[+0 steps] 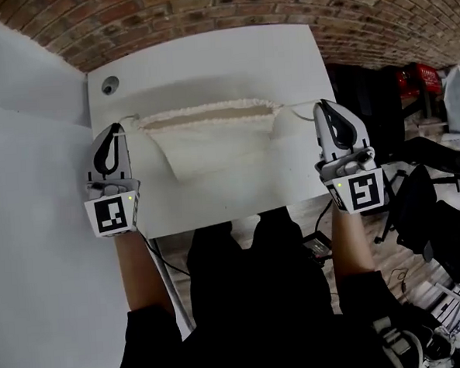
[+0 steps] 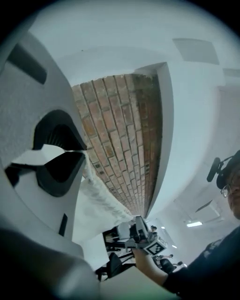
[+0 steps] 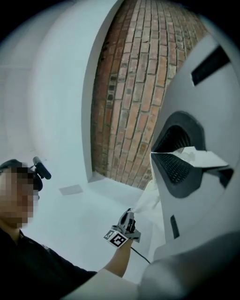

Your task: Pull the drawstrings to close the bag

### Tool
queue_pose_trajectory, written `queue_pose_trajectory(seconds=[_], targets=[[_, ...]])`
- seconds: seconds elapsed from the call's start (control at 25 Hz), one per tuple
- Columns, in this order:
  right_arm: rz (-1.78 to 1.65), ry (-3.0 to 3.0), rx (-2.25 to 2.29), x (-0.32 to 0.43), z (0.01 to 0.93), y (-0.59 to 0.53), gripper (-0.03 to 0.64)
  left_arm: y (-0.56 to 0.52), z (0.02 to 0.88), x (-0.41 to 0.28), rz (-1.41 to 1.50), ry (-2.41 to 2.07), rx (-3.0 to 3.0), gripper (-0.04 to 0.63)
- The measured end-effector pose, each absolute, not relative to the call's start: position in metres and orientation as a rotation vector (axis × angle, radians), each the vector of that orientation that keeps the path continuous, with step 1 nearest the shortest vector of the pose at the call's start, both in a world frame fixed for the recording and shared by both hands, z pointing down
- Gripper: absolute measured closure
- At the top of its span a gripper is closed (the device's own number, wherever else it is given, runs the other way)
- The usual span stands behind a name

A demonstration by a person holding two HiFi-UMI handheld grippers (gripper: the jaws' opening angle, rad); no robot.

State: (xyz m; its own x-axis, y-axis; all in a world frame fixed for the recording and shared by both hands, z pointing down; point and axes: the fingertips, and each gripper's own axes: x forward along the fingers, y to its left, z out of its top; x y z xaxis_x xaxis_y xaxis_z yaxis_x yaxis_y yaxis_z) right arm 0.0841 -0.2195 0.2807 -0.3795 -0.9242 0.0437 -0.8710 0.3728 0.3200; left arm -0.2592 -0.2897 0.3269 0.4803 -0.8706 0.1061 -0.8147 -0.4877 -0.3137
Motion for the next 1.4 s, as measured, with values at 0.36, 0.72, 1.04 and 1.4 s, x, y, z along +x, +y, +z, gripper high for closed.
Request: queue_pose_trajectory(seconds=[0.36, 0.72, 1.04, 1.4], targets=[[-0.582, -2.479, 1.603, 0.08, 0.132, -0.215, 0.604, -0.294, 0.187, -0.268, -0.131, 1.343, -2.542, 0.571], [-0.789, -2.453, 1.538, 0.093, 0.021, -0.182, 0.604, -0.261, 0.058, -0.26, 0.08, 1.283, -2.492, 0.571], [-0.887, -2.63, 1.556, 0.123, -0.046, -0.153, 0.604, -0.202, -0.023, -0.238, 0.151, 1.306, -2.342, 0.571], [-0.863, -2.745, 1.607, 0.148, -0.099, -0.157, 0.606, -0.164, -0.092, -0.222, 0.139, 1.352, -2.235, 0.571]])
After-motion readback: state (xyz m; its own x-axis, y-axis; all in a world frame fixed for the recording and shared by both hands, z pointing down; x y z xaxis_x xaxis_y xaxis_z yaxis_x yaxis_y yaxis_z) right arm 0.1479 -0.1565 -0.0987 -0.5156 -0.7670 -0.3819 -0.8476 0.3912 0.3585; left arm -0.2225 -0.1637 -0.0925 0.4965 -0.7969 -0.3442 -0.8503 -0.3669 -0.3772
